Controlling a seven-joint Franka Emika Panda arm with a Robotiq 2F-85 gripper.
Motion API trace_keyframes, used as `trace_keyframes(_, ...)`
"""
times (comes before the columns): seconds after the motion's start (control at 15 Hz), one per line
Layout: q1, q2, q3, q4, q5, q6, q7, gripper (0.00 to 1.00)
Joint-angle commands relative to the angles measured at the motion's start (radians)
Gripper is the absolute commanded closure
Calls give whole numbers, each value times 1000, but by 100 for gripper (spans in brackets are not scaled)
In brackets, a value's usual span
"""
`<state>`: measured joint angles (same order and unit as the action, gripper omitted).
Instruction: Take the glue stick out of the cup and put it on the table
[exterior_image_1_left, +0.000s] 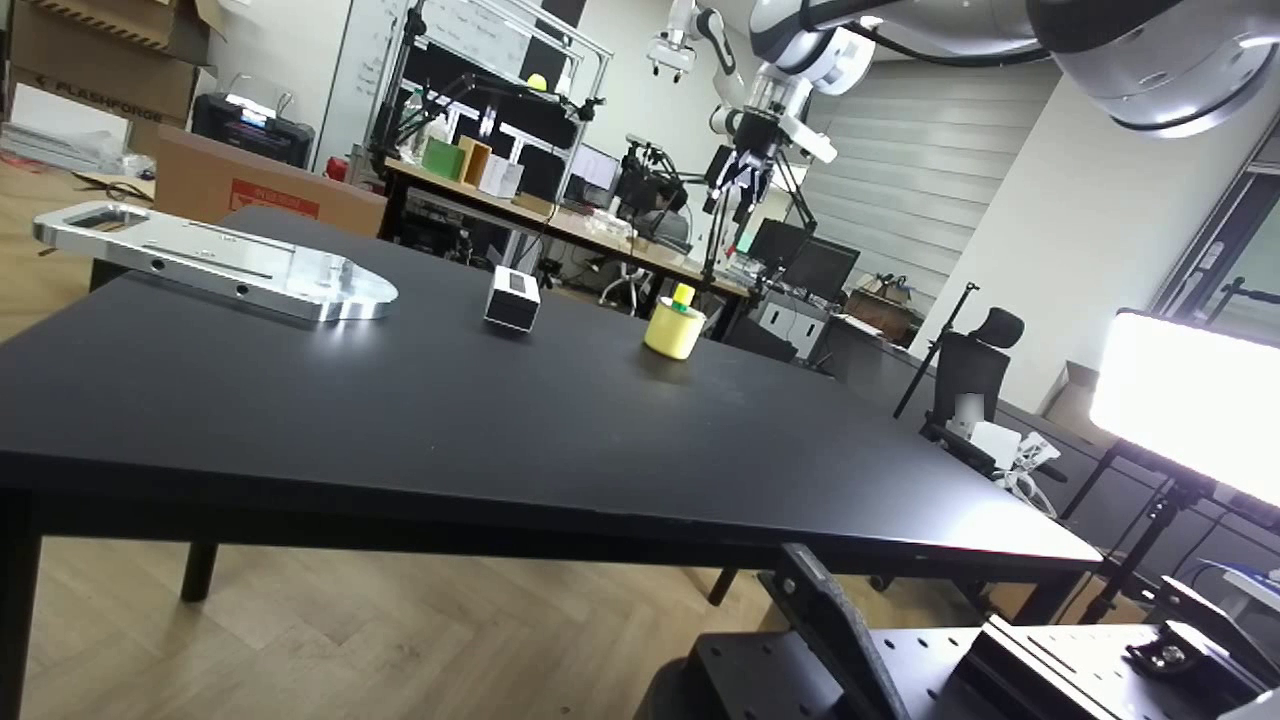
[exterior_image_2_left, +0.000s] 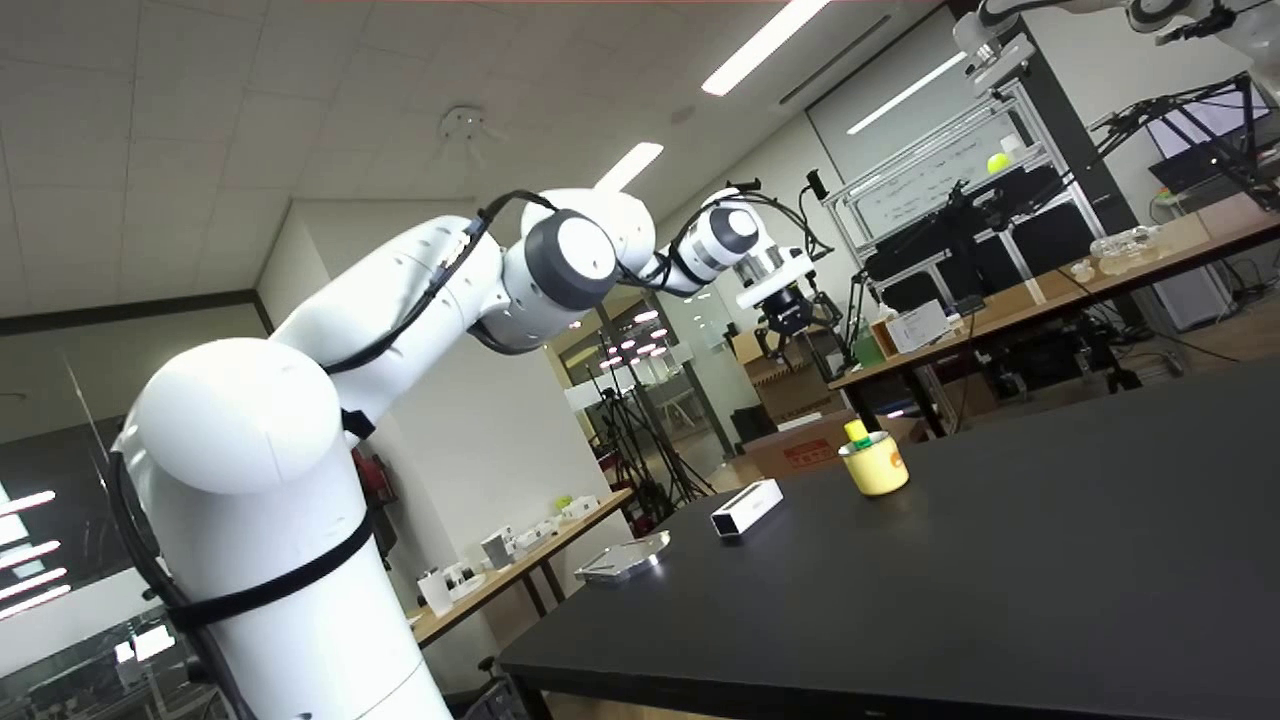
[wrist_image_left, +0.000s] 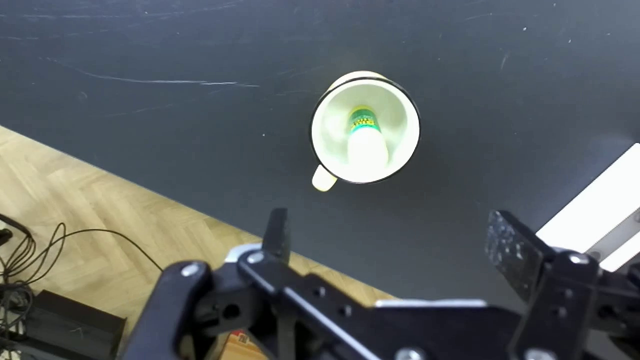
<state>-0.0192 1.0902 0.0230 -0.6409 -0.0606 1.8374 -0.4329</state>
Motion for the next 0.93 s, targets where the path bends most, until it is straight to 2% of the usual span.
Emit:
trace_keyframes(0.0,3,101,7,141,7,-66,-14,0)
trace_keyframes(0.2,9,133,-15,151,-8,-75,25,0)
trace_keyframes(0.27,6,86,-1,69,0,-38,0,0)
trace_keyframes(0.73,5,108,-7,94,0,-47,1,0)
trace_keyframes(0.87,-2,133,1,116,9,25,-8,0)
